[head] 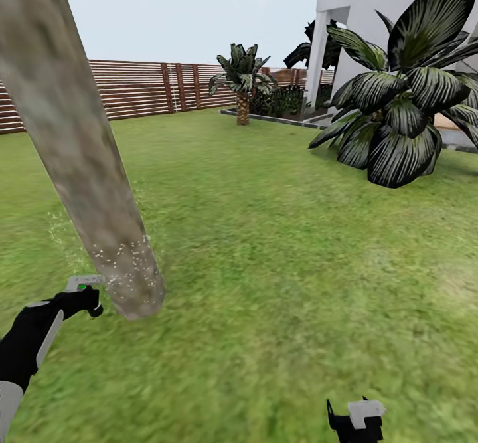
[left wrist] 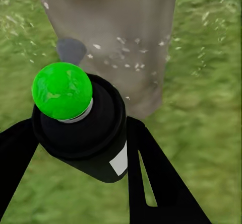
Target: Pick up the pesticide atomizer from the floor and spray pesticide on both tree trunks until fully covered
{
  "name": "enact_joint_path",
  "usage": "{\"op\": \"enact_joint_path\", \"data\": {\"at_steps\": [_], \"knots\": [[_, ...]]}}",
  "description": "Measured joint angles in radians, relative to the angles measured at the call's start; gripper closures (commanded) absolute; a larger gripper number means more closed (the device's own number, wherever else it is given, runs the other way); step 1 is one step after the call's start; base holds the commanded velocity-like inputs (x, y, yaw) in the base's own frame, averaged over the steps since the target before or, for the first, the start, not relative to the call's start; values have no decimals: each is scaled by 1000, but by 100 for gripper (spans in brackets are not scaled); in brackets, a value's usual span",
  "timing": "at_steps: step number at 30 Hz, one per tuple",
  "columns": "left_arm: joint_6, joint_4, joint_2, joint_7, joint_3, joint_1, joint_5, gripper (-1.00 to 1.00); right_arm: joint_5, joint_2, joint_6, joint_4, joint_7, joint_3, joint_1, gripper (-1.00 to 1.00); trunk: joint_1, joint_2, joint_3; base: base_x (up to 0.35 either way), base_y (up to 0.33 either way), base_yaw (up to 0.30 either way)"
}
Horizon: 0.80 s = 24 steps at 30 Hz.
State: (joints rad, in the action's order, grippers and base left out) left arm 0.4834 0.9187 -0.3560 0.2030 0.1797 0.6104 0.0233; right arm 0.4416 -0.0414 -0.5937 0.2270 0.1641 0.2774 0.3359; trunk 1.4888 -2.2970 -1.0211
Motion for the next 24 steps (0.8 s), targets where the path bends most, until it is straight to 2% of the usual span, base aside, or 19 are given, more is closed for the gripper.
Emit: {"op": "enact_joint_path", "data": {"at_steps": [5, 9, 11, 13, 15, 17, 19, 20, 24], "knots": [[-2, -4, -8, 0, 8, -2, -8, 100, 0, 0, 0, 0, 0, 0, 0, -100, 0, 0, 0, 43, 29, 0], [-7, -6, -1, -3, 2, -38, -7, 100, 0, 0, 0, 0, 0, -1, -1, -100, 0, 0, 0, 1, 0, 0], [-7, -12, 13, -3, -1, -41, -4, 100, 0, 0, 0, 0, 0, -1, 0, -100, 0, 0, 0, 0, 0, 0], [-6, -17, 46, -1, -2, -41, -1, 100, 0, 0, 0, 0, 0, 0, 0, -100, 0, 0, 0, 0, 0, 0], [-6, -18, 54, 0, 3, -40, -8, 100, -1, 0, 0, 0, 0, 0, 0, -100, 0, 0, 0, 0, 0, 0], [-6, -21, 45, 1, 7, -40, -10, 100, 0, 0, 0, 0, 0, 0, 0, -100, 0, 0, 0, 0, 0, 0], [-7, -36, 18, 0, 9, -41, -14, 100, 0, 0, 0, 0, 0, 0, -1, -100, 0, 0, 0, 0, 0, 0], [-7, -39, 14, 0, 9, -41, -11, 100, 0, 0, 0, 0, 0, 0, -1, -100, 0, 0, 0, 0, 0, 0], [-10, -62, 18, -9, 4, -41, -4, 100, 0, 0, 0, 0, 0, -1, 0, -100, 0, 0, 0, 33, -117, 0]]}}
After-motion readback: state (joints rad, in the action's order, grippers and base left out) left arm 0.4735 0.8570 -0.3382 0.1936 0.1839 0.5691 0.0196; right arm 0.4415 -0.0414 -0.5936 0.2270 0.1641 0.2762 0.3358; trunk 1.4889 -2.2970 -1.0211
